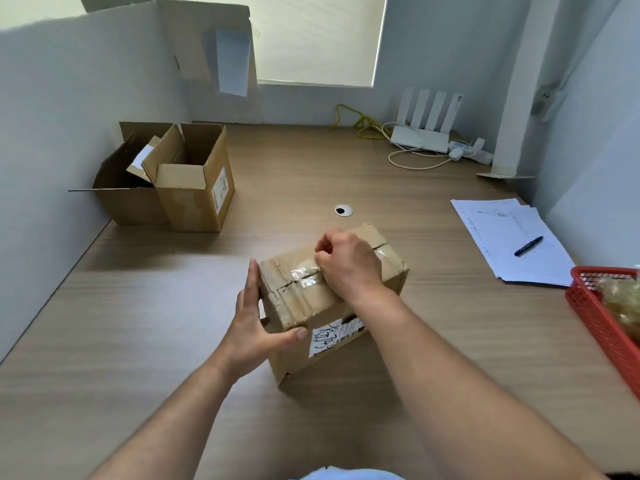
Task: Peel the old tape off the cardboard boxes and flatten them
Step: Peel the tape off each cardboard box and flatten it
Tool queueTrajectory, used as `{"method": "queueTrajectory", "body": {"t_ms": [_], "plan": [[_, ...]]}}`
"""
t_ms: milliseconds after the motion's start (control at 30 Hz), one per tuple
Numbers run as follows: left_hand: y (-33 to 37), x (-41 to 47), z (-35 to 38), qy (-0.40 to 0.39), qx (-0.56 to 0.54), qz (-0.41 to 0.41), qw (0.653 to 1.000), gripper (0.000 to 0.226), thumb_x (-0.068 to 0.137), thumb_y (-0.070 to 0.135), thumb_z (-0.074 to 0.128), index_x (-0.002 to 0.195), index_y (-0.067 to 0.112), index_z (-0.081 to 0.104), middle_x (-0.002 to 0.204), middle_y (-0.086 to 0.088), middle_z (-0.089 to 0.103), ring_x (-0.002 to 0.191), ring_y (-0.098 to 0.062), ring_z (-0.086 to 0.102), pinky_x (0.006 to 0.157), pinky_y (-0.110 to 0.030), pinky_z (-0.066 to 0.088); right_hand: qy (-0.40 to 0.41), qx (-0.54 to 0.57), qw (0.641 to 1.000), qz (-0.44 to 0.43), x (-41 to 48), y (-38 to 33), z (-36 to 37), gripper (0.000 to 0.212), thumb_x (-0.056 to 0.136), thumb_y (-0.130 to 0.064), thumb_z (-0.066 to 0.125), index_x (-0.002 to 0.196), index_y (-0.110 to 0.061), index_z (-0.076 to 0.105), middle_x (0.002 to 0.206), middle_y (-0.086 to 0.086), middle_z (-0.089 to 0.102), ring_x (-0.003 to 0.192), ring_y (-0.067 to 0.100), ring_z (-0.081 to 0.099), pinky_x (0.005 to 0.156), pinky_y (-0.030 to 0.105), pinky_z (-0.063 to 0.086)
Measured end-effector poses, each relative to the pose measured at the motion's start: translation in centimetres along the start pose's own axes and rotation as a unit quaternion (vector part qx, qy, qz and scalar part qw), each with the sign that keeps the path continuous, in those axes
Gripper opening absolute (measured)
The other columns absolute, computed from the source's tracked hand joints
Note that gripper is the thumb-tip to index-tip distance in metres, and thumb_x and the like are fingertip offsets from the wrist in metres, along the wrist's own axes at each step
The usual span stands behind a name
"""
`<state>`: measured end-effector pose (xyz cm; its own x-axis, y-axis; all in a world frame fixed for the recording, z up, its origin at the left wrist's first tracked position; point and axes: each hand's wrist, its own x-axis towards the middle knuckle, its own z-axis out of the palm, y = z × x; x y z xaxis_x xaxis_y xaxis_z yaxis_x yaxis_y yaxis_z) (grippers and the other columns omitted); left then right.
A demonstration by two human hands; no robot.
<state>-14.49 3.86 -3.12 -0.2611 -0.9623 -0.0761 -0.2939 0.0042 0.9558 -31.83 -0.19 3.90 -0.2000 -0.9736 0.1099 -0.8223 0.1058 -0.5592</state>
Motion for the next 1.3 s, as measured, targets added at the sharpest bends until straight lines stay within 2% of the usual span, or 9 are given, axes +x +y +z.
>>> {"method": "queueTrajectory", "body": {"t_ms": [300, 433, 567, 667, 767, 867, 933, 1167, 1300], "plan": [[-0.3, 0.8, -1.2, -0.009, 0.043, -0.003, 0.999, 0.131, 0.050, 0.057, 0.078, 0.144, 0.052, -0.013, 0.139, 0.018, 0.015, 0.137, -0.002, 0.020, 0.107, -0.026, 0.027, 0.042, -0.186, 0.965, -0.180, -0.8, 0.8, 1.2, 0.037, 0.100, -0.039, 0.037, 0.106, -0.014, 0.063, 0.103, 0.007, 0.056, 0.091, 0.027, 0.058, 0.064, 0.028, 0.031], [1.3, 1.1, -1.9, 0.010, 0.157, 0.064, 0.985, 0.129, 0.045, 0.075, 0.067, 0.139, 0.052, -0.017, 0.155, 0.021, -0.012, 0.140, 0.008, -0.008, 0.113, -0.027, 0.006, 0.056, -0.158, 0.972, -0.163, -1.0, 0.8, 1.5, 0.033, 0.095, -0.036, 0.049, 0.121, -0.016, 0.051, 0.111, 0.005, 0.056, 0.095, 0.024, 0.059, 0.064, 0.028, 0.033], [2.9, 2.4, -2.1, -0.008, 0.254, 0.094, 0.963, 0.138, 0.042, 0.086, 0.058, 0.147, 0.038, -0.017, 0.158, 0.012, -0.019, 0.141, 0.002, -0.018, 0.115, -0.029, -0.002, 0.051, -0.156, 0.970, -0.177, -1.0, 0.5, 1.5, 0.018, 0.095, -0.029, 0.050, 0.107, -0.016, 0.054, 0.104, 0.003, 0.060, 0.087, 0.022, 0.059, 0.064, 0.026, 0.033], [2.9, 3.0, -2.0, -0.042, 0.296, 0.061, 0.952, 0.144, 0.040, 0.090, 0.052, 0.153, 0.024, -0.006, 0.159, 0.012, -0.008, 0.143, -0.001, -0.009, 0.114, -0.025, 0.000, 0.036, -0.157, 0.970, -0.184, -1.0, 0.5, 1.3, 0.024, 0.098, -0.031, 0.042, 0.101, -0.015, 0.059, 0.101, 0.003, 0.062, 0.090, 0.023, 0.059, 0.065, 0.028, 0.032], [2.2, 3.5, -2.2, -0.059, 0.314, 0.042, 0.947, 0.145, 0.041, 0.090, 0.055, 0.154, 0.018, -0.001, 0.155, 0.015, 0.001, 0.138, 0.002, -0.002, 0.110, -0.020, 0.004, 0.006, -0.142, 0.974, -0.175, -1.0, 0.2, 1.0, 0.042, 0.098, -0.046, 0.035, 0.096, -0.016, 0.064, 0.099, 0.004, 0.062, 0.091, 0.024, 0.059, 0.066, 0.029, 0.032], [1.3, 3.2, -2.0, -0.090, 0.349, 0.030, 0.932, 0.141, 0.051, 0.083, 0.066, 0.153, 0.014, -0.004, 0.154, 0.011, 0.003, 0.140, -0.004, 0.001, 0.114, -0.023, 0.008, -0.076, -0.208, 0.959, -0.180, -1.7, 0.2, 2.0, 0.048, 0.088, -0.058, 0.047, 0.104, -0.016, 0.061, 0.105, 0.006, 0.058, 0.097, 0.024, 0.055, 0.075, 0.034, 0.039], [0.7, 2.8, -1.5, -0.096, 0.365, 0.032, 0.925, 0.139, 0.054, 0.081, 0.066, 0.153, 0.013, -0.005, 0.154, 0.009, 0.004, 0.141, -0.007, 0.002, 0.116, -0.025, 0.010, -0.100, -0.213, 0.958, -0.164, -2.4, 0.8, 2.8, 0.044, 0.088, -0.052, 0.052, 0.110, -0.014, 0.057, 0.110, 0.008, 0.056, 0.101, 0.026, 0.054, 0.077, 0.034, 0.039], [0.8, 3.2, -1.0, -0.091, 0.383, 0.016, 0.919, 0.148, 0.045, 0.089, 0.059, 0.153, 0.012, -0.006, 0.154, 0.008, 0.002, 0.142, -0.011, -0.002, 0.117, -0.027, 0.008, -0.048, -0.195, 0.962, -0.185, -2.6, 1.1, 4.0, 0.029, 0.096, -0.034, 0.046, 0.107, -0.010, 0.058, 0.104, 0.009, 0.057, 0.092, 0.026, 0.056, 0.067, 0.030, 0.032], [0.7, 3.5, -1.1, -0.085, 0.381, 0.019, 0.920, 0.142, 0.042, 0.085, 0.049, 0.153, 0.014, -0.003, 0.152, 0.007, 0.005, 0.140, -0.010, 0.001, 0.115, -0.026, 0.011, -0.054, -0.084, 0.992, -0.072, -2.0, 1.3, 3.6, 0.020, 0.096, -0.026, 0.048, 0.106, -0.012, 0.058, 0.102, 0.008, 0.063, 0.090, 0.024, 0.058, 0.070, 0.028, 0.037]]}}
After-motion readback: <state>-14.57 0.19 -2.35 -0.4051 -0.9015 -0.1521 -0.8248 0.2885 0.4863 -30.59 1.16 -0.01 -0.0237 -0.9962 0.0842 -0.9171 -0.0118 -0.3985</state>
